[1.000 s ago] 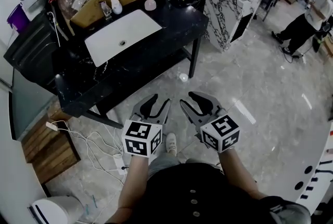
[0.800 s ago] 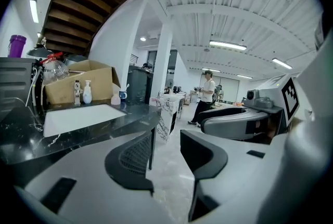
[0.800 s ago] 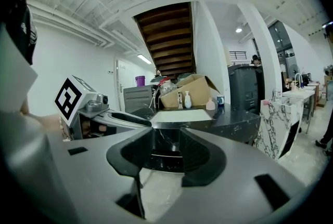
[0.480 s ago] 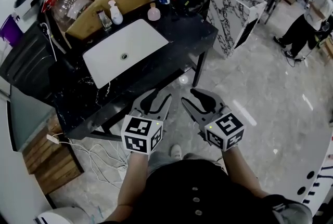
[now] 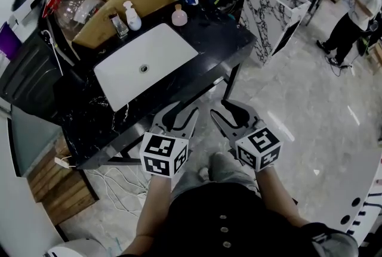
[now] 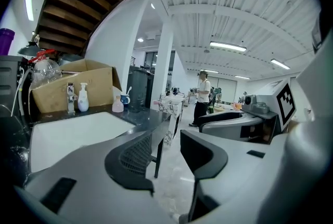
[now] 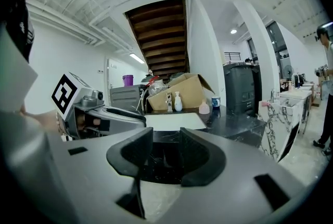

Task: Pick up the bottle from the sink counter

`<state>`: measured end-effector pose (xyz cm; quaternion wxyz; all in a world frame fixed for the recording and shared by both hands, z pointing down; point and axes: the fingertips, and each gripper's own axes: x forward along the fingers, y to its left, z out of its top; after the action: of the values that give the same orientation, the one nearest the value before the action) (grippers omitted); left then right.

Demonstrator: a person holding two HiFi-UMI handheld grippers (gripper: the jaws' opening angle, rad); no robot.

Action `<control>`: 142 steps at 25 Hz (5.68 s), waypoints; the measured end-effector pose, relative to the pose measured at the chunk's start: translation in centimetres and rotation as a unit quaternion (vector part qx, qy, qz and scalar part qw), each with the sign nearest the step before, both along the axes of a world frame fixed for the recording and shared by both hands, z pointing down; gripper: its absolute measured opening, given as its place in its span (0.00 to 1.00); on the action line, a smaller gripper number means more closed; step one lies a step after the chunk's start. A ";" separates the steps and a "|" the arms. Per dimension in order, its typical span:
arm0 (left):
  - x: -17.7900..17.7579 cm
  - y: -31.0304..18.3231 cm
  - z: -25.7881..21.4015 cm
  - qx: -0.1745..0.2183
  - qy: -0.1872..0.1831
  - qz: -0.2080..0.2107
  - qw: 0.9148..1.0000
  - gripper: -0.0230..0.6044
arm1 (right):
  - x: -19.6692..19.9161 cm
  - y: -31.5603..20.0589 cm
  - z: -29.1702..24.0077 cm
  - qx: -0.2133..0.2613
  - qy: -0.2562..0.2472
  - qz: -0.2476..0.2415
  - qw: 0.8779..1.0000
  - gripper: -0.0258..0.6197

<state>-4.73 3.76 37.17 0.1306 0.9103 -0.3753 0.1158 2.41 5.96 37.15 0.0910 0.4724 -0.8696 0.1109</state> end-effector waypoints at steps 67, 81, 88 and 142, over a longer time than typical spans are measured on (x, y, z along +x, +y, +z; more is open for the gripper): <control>3.9 -32.3 2.3 -0.017 -0.012 -0.178 0.984 0.35 | 3.9 -35.7 3.8 -0.024 -0.006 -0.201 0.979 0.30; 4.3 -35.6 4.1 -0.048 -0.023 -0.106 0.993 0.35 | 2.8 -38.5 4.9 -0.057 0.018 -0.190 0.980 0.33; 4.0 -37.1 4.3 -0.033 -0.065 -0.072 0.995 0.37 | 2.1 -39.6 5.0 -0.055 0.033 -0.210 0.976 0.35; 2.8 -49.0 12.3 -0.002 -0.221 0.153 0.963 0.60 | -2.2 -50.7 12.4 -0.067 0.206 -0.382 0.898 0.56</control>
<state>-1.94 -45.19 49.50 0.0267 0.9085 -0.2506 0.3334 0.24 -44.78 49.58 0.3347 0.1091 -0.9356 0.0256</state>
